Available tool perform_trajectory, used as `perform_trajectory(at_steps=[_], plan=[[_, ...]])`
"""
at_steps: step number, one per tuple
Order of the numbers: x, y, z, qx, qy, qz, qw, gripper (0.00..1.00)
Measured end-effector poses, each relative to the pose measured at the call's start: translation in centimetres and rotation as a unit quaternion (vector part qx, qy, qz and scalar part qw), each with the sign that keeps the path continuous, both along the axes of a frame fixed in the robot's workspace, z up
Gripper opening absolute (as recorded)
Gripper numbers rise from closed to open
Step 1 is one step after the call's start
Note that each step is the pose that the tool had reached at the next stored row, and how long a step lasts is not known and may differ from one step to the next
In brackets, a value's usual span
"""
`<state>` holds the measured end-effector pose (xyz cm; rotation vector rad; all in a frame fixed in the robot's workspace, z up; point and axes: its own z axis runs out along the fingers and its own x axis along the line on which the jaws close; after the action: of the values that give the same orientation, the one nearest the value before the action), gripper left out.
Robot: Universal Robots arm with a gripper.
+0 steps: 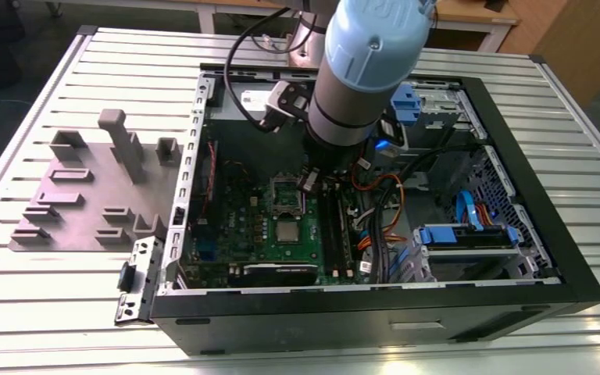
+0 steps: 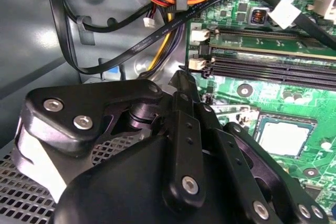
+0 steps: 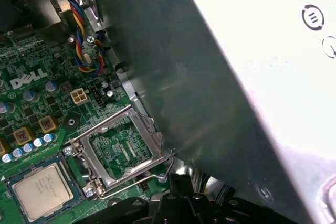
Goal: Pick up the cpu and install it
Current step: 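Close the cpu cover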
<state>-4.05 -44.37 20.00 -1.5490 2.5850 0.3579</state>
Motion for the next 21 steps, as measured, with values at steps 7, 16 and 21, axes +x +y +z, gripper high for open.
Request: perform_trajectory(at_steps=[7,16,21], plan=[[-0.05,0.01,-0.24,0.0004,0.0001,0.0,1.0,0.11],[-0.2,0.02,-0.34,0.0009,0.0,0.0,1.0,0.11],[-0.22,0.01,-0.22,0.0008,0.0001,0.0,1.0,0.11]])
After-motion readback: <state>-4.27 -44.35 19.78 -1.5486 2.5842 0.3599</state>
